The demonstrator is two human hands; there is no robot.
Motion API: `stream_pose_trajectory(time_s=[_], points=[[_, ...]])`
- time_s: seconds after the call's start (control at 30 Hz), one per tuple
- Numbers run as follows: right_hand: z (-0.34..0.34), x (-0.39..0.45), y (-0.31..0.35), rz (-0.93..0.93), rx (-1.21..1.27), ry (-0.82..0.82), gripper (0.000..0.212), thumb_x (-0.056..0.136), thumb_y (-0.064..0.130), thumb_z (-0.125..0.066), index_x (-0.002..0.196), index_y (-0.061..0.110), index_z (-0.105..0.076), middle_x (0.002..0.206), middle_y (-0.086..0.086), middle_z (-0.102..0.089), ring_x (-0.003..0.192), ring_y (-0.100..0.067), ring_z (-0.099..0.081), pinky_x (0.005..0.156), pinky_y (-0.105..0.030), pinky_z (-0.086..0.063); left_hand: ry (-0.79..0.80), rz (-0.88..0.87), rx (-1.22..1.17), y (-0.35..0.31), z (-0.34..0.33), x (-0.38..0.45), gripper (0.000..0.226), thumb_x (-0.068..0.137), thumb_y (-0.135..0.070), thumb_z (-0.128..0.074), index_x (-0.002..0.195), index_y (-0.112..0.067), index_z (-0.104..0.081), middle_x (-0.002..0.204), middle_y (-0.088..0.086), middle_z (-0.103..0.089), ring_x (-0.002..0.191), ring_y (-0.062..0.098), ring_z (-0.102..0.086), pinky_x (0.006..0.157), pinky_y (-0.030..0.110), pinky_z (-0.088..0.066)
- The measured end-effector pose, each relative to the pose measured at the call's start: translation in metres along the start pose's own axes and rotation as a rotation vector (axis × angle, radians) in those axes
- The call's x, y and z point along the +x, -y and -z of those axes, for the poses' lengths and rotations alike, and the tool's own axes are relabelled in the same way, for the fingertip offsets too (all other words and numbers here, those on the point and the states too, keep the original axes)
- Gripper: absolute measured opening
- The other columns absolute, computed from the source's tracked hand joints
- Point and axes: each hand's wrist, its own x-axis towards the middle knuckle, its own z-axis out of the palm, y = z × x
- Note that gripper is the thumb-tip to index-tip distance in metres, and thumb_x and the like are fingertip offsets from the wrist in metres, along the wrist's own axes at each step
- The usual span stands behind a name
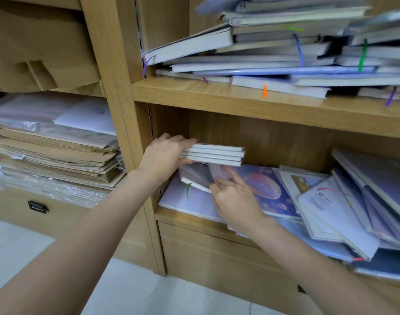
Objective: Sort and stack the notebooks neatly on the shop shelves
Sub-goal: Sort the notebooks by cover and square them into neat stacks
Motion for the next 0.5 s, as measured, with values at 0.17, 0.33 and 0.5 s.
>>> stream_pose_trajectory(time_s=[0.17,0.33,0.5], points=[[0.013,-0.017,0.02,-0.126,0.038,0.371,0.021,0.088,0.022,-0.057,0.106,0.013,-0.062,0.101,-0.01,-0.068,0.094,-0.03,-0.065,0.071,-0.032,-0.048,0.016,0.071,-0.212,0.005,-0.003,-0.038,0.046,0.091,-0.016,-0.055,0.136,-0.013,-0.045,0.126,0.013,-0.05,0.113,0.031,-0.047,0.094,0.031,-0.035],[0.0,-0.032,0.038,-0.113,0.082,0.179,0.01,0.059,0.028,-0.072,0.06,0.02,-0.065,0.051,0.0,-0.061,0.044,-0.019,-0.061,0.038,-0.024,-0.043,-0.143,0.869,-1.135,-0.05,-0.045,-0.127,0.048,0.081,-0.034,-0.066,0.116,-0.005,-0.053,0.108,0.011,-0.056,0.097,0.027,-0.058,0.085,0.035,-0.048],[0.013,-0.023,0.017,-0.035,0.172,-0.086,0.022,0.069,0.026,-0.058,0.082,0.015,-0.072,0.089,-0.005,-0.072,0.081,-0.019,-0.071,0.06,-0.028,-0.055,-0.074,1.288,-1.912,-0.07,-0.06,-0.117,0.025,0.091,-0.012,-0.059,0.114,-0.004,-0.052,0.093,0.006,-0.059,0.081,0.016,-0.058,0.08,0.026,-0.05]])
